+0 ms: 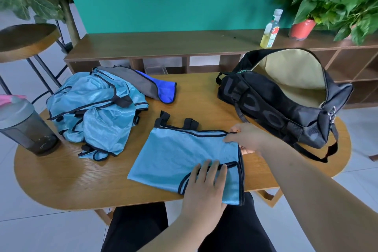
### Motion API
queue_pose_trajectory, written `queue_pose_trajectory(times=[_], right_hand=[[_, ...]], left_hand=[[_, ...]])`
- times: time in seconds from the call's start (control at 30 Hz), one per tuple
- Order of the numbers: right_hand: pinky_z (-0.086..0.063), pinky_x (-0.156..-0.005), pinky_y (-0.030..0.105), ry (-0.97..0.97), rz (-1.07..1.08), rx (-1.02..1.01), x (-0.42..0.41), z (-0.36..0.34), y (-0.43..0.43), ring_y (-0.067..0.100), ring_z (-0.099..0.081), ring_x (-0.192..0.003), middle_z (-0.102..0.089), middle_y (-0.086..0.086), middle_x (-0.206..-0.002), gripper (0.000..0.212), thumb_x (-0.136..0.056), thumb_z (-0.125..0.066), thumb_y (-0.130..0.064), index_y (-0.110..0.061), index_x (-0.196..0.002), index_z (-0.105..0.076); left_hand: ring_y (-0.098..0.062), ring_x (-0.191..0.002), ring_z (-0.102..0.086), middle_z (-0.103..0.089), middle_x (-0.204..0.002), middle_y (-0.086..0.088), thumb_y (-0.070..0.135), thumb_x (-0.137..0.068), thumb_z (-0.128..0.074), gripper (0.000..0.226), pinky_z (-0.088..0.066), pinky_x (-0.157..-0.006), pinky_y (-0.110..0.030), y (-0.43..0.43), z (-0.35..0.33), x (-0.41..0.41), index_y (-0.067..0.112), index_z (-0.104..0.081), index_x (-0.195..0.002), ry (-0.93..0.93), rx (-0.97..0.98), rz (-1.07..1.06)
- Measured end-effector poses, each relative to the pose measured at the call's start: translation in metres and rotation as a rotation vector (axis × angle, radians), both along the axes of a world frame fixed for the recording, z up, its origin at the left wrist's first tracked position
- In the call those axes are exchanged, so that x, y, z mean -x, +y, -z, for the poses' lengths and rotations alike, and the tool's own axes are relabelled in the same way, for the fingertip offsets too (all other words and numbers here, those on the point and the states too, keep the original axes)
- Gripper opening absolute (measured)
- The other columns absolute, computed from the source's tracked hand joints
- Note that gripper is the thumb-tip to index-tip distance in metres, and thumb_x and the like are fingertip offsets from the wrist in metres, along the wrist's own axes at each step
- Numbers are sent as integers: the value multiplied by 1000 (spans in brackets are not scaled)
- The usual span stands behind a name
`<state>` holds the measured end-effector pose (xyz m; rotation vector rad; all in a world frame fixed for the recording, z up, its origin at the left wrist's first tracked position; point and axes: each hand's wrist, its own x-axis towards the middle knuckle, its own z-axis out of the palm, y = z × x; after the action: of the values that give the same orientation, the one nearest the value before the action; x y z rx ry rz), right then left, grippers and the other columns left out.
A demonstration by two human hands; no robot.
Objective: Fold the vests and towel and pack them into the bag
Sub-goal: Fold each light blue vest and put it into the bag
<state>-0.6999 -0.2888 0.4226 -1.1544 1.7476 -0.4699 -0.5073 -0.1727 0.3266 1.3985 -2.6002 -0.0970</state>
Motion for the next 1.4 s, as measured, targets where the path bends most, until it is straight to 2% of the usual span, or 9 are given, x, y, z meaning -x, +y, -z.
queue_pose_trajectory(times=[0.2,0.37,0.5,0.6,0.73,0.87,1.03,1.17,1.4], right_hand=[[-61,-65,32,-282,186,50,-24,-11,-5,20,-75,-87,-79,7,-99,22,-89,-80,-16,-13,-110,-74],[-57,-58,31,-380,293,97,-70,-28,-24,20,-66,-62,-67,8,-75,17,-89,-78,-11,-8,-104,-72],[-56,-52,29,-379,300,123,-120,-32,-40,22,-62,-62,-64,9,-77,17,-90,-77,-12,-10,-103,-67],[-58,-50,30,-355,290,137,-164,-21,-48,26,-64,-74,-64,11,-93,25,-88,-78,-14,-13,-109,-62],[-62,-65,37,-303,173,129,-207,13,-45,24,-64,-70,-66,8,-85,44,-90,-77,-21,-19,-127,-53],[-64,-86,44,-144,7,282,-209,40,-25,15,-75,-89,-75,-5,-96,38,-97,-62,-23,-23,-134,-54],[-58,-92,25,8,-12,648,-182,39,15,-3,-68,-100,-72,-17,-103,31,-102,-53,-4,-28,-117,-65],[-55,-87,18,297,-202,744,-166,53,27,-8,-63,-92,-66,-20,-128,34,-103,-58,-13,-29,-131,-66],[-13,-129,34,687,-608,734,-175,82,21,14,-24,-158,-33,-5,-168,52,-107,-39,-38,-25,-156,-47]], left_hand=[[0,-147,-33,-35,-162,20,37,-99,-35,67,-28,-126,-33,9,-27,-10,43,-19,-163,556,-152,-109],[0,-147,-42,-50,-153,25,6,-110,-42,59,-32,-124,-32,11,-59,-23,39,-39,-158,1240,-415,-226],[0,-103,-63,-70,-116,29,3,-110,-37,55,-48,-90,-10,12,-67,-38,46,-54,-140,1537,-589,-505],[25,-131,-33,-32,-161,15,9,-110,-33,43,-28,-103,2,11,-64,-54,31,-52,-142,1704,-730,-741],[-18,-134,-59,-60,-148,9,39,-107,-54,25,-42,-118,-44,-7,-57,-81,45,-66,-127,1980,-804,-991],[-34,-110,-74,-79,-114,-12,35,-109,-55,29,-52,-107,-54,-13,-67,-106,17,-67,-129,2299,-900,-1056],[-35,-101,-76,-79,-110,-13,13,-106,-58,23,-60,-86,-48,-17,-69,-113,14,-67,-127,2249,-911,-1129],[-25,-111,-70,-68,-127,-2,6,-100,-55,43,-58,-93,-46,-18,-66,-115,35,-55,-132,2026,-507,-1274],[-7,-145,-32,-41,-154,13,21,-103,-55,47,-34,-122,-36,-47,-48,-144,32,-47,-148,797,-98,-608]])
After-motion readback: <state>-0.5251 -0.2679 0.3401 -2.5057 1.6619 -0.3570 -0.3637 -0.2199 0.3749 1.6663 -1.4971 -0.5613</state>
